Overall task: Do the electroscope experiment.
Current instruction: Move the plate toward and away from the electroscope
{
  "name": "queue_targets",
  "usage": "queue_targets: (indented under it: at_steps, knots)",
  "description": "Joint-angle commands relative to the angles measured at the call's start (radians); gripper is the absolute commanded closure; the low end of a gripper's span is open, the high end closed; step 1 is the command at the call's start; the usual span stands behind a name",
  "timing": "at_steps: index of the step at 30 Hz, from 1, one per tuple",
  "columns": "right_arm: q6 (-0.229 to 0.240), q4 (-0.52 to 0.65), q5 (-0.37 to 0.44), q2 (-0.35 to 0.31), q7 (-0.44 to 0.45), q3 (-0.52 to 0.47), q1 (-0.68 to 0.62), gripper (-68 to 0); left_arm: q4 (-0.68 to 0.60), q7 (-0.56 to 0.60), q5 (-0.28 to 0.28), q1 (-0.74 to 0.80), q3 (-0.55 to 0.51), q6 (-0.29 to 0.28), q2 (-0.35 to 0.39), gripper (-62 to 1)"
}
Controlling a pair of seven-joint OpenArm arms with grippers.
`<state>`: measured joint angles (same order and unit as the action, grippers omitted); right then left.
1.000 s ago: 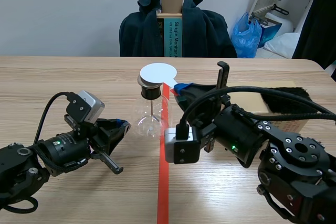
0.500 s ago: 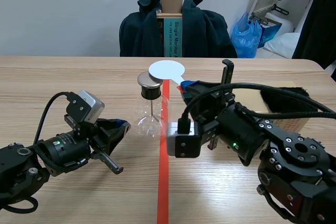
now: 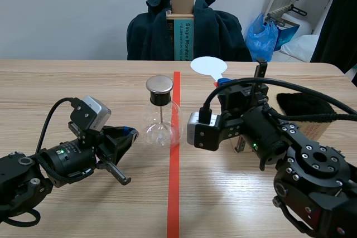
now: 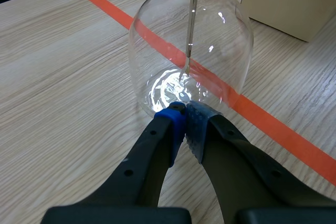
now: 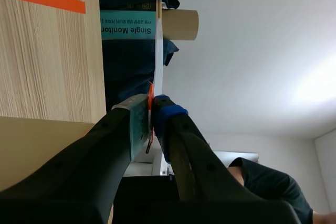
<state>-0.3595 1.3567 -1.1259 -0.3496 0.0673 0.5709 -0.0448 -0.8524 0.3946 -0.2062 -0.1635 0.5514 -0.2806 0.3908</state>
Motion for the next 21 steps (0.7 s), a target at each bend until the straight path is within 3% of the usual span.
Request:
queue_targets:
  at_steps: [1,11,21]
  knots:
    - [-0.017,0.016,0.004,-0.007,-0.004,-0.010,0.020,-0.8,-0.018,0.018,-0.006,-0.008,-0.007,0.002,0.003,-3.2]
    - [-0.017,0.016,0.004,-0.007,-0.001,-0.010,0.020,-0.8,-0.018,0.018,-0.006,-0.008,-0.007,0.002,0.003,-3.2]
    - [-0.017,0.016,0.003,-0.007,0.202,-0.010,0.020,-0.8,-0.018,0.022,-0.006,-0.008,-0.007,0.002,0.003,-3.2]
